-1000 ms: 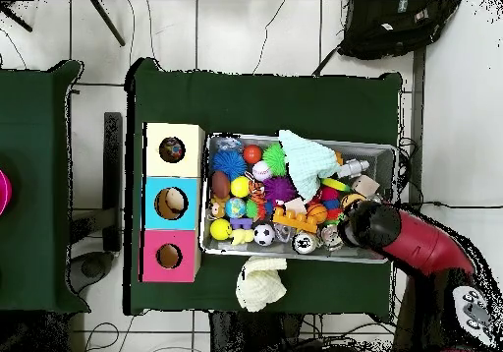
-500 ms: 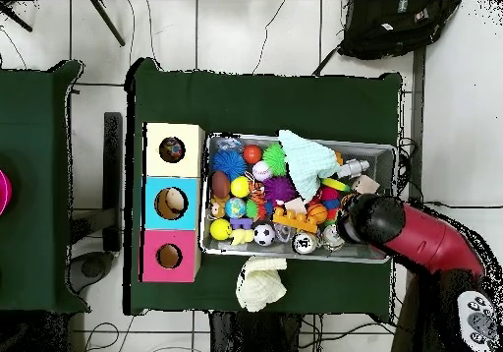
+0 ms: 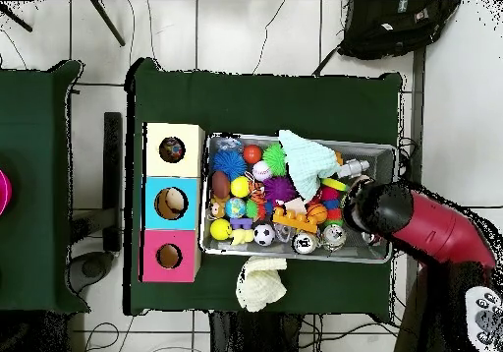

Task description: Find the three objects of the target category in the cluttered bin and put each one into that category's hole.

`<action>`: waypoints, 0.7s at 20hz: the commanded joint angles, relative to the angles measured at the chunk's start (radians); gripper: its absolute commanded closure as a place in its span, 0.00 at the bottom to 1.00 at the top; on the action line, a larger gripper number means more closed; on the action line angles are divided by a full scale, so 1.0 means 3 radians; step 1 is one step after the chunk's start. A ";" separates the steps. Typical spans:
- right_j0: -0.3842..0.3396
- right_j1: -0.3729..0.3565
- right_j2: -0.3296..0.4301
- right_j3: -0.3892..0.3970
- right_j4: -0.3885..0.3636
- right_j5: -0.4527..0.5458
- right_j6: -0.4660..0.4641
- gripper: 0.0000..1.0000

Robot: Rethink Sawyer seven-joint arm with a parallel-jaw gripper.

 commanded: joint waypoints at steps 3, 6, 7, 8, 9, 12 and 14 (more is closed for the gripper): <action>0.0038 0.0334 0.0343 -0.0408 -0.0023 -0.0412 0.0194 1.00; 0.0032 0.0371 0.0362 -0.0484 0.0034 -0.0366 0.0201 1.00; 0.0042 0.0386 0.0357 -0.0517 0.0057 -0.0345 0.0223 1.00; 0.0044 0.0388 0.0357 -0.0520 0.0065 -0.0344 0.0229 1.00; 0.0053 0.0402 0.0353 -0.0539 0.0079 -0.0341 0.0248 1.00; 0.0017 0.0394 0.0409 -0.0507 0.0128 -0.0331 0.0269 0.00; -0.0016 0.0386 0.0448 -0.0490 0.0162 -0.0292 0.0261 0.00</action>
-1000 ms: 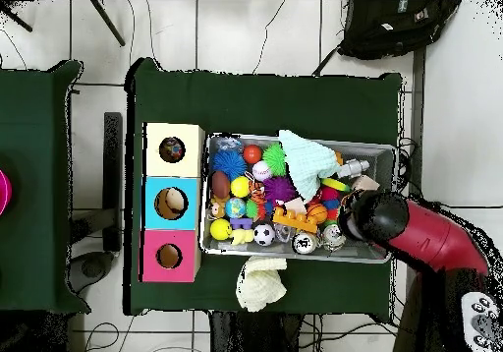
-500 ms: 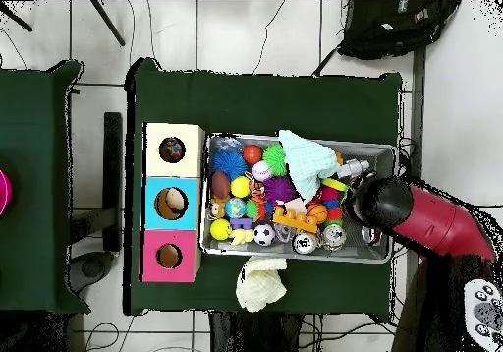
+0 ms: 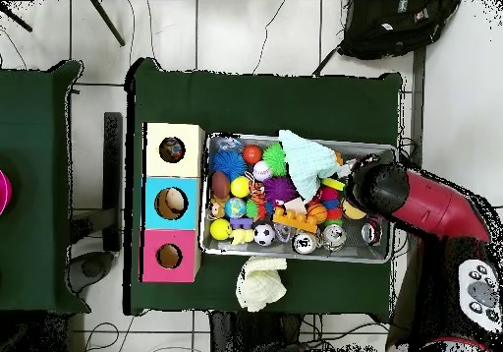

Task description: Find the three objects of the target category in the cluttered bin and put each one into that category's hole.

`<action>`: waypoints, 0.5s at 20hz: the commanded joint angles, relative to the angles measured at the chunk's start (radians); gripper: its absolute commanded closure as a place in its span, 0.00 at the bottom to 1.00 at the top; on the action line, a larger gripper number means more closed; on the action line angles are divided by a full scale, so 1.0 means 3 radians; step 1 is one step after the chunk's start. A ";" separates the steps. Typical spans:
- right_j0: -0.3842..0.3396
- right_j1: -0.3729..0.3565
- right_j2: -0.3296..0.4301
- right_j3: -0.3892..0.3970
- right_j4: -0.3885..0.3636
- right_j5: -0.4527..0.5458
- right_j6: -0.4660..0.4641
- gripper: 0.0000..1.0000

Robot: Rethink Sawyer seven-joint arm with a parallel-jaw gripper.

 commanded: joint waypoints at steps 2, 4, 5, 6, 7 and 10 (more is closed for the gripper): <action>-0.0020 0.0129 0.0358 -0.0149 0.0172 0.0128 0.0242 0.00; -0.0018 0.0129 0.0367 -0.0134 0.0208 0.0155 0.0258 0.00; -0.0009 0.0139 0.0374 -0.0142 0.0229 0.0181 0.0268 0.00; -0.0012 0.0139 0.0383 -0.0128 0.0240 0.0179 0.0267 0.00; -0.0015 0.0139 0.0392 -0.0113 0.0252 0.0178 0.0265 0.00; -0.0009 0.0132 0.0392 -0.0054 0.0279 0.0130 0.0277 0.00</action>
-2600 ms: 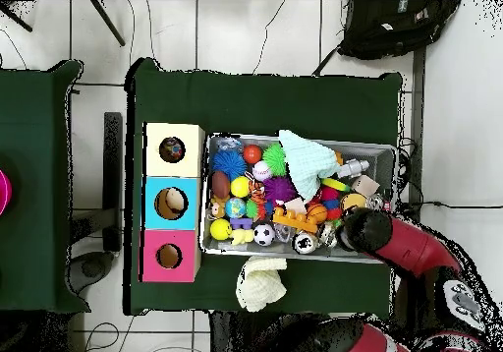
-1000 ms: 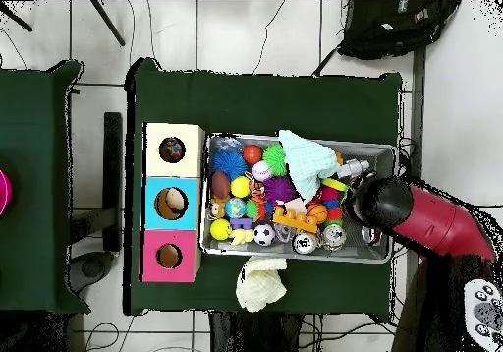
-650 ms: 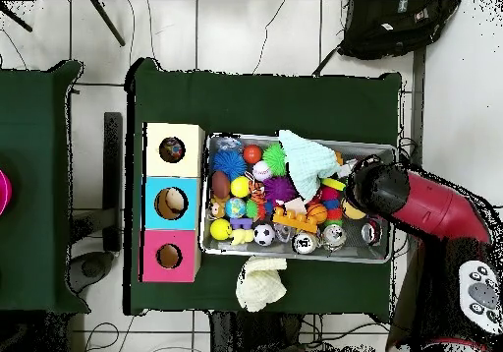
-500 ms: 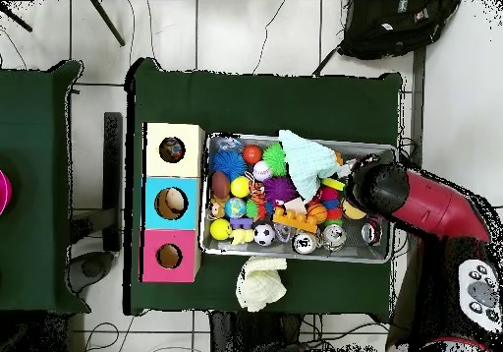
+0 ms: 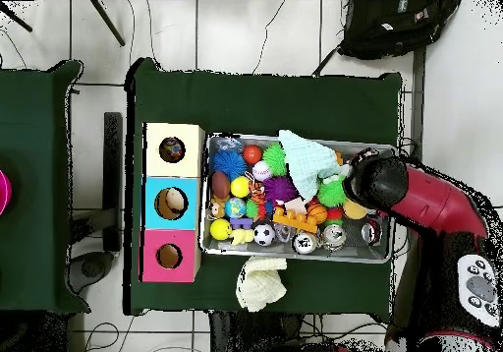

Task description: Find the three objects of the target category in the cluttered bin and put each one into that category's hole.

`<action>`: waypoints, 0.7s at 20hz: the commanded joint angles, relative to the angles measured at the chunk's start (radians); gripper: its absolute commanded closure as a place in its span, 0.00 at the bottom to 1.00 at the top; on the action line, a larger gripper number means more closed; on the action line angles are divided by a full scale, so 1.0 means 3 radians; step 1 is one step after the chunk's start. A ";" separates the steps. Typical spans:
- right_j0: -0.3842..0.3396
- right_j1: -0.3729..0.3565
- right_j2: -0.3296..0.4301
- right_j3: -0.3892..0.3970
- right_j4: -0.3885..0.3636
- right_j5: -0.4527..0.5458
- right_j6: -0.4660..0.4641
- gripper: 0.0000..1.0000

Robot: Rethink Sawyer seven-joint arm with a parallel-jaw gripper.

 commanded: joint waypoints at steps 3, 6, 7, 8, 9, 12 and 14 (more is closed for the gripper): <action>0.0032 0.0081 0.0359 0.0076 0.0206 0.0073 0.0330 0.00; 0.0064 0.0081 0.0358 0.0126 0.0248 0.0016 0.0393 0.00; 0.0070 0.0086 0.0370 0.0142 0.0269 -0.0014 0.0416 0.00; 0.0073 0.0091 0.0375 0.0145 0.0282 -0.0029 0.0425 0.00; 0.0086 0.0105 0.0382 0.0158 0.0301 -0.0075 0.0459 0.00; 0.0090 0.0134 0.0409 0.0171 0.0353 -0.0171 0.0494 0.00; 0.0090 0.0176 0.0444 0.0155 0.0401 -0.0219 0.0502 0.00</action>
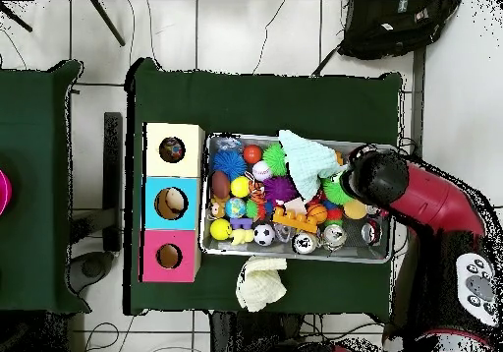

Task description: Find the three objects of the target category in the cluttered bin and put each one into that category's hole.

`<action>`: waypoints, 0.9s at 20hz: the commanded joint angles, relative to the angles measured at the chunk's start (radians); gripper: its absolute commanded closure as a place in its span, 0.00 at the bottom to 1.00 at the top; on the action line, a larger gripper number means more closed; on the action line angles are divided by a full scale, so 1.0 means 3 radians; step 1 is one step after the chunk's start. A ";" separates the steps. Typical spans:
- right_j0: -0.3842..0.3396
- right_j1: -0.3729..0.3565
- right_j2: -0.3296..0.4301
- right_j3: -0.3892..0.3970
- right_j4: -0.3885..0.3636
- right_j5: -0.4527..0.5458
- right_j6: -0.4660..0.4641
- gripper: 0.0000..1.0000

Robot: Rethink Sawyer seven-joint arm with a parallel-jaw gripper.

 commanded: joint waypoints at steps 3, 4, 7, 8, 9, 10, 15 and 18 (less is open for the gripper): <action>0.0042 0.0231 0.0514 0.0149 0.0277 -0.0327 0.0497 0.00; 0.0042 0.0241 0.0522 0.0145 0.0291 -0.0341 0.0495 0.00; 0.0065 0.0255 0.0529 0.0145 0.0347 -0.0395 0.0526 0.00; 0.0071 0.0259 0.0527 0.0145 0.0361 -0.0406 0.0532 0.00; 0.0077 0.0263 0.0529 0.0153 0.0376 -0.0435 0.0548 0.00; 0.0077 0.0265 0.0532 0.0156 0.0386 -0.0447 0.0547 0.00; 0.0056 0.0255 0.0569 0.0230 0.0415 -0.0532 0.0498 0.00; 0.0070 0.0258 0.0550 0.0228 0.0430 -0.0434 0.0452 0.00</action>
